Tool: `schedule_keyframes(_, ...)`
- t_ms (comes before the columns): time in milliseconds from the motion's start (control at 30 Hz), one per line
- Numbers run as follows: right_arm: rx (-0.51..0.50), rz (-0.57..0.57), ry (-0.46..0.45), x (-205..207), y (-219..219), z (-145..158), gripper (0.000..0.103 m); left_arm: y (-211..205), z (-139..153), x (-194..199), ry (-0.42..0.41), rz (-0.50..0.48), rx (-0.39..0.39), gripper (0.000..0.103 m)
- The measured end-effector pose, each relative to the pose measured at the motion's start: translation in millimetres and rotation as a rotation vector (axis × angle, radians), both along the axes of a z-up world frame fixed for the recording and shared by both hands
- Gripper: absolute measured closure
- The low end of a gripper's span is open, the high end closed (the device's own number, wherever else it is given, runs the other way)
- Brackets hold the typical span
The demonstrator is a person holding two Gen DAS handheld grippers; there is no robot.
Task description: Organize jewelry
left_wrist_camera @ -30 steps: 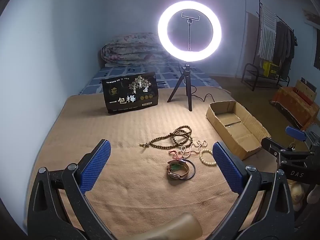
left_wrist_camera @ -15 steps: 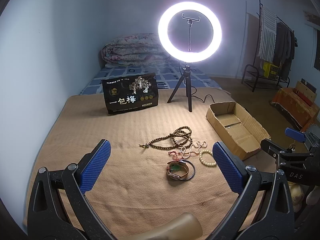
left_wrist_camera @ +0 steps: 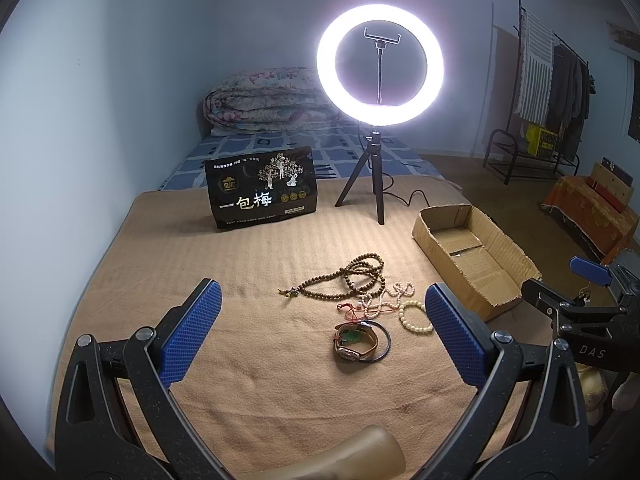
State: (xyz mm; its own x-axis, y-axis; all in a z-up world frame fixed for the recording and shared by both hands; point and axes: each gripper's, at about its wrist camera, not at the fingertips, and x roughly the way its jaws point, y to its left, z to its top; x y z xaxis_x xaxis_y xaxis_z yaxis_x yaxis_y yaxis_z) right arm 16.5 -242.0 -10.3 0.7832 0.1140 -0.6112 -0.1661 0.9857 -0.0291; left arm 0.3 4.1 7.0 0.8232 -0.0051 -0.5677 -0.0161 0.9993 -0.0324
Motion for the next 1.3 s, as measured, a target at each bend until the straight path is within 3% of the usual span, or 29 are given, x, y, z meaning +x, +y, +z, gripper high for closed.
schedule_keyframes(867, 0.005, -0.001, 0.015, 1, -1, -6, 0.000, -2, -1, -1, 0.004, 0.003, -0.004, 0.000)
schedule_keyframes(1300, 0.010, 0.022, 0.078, 18, 3, -20, 0.001, 14, -24, 18, 0.086, 0.054, -0.034, 0.000)
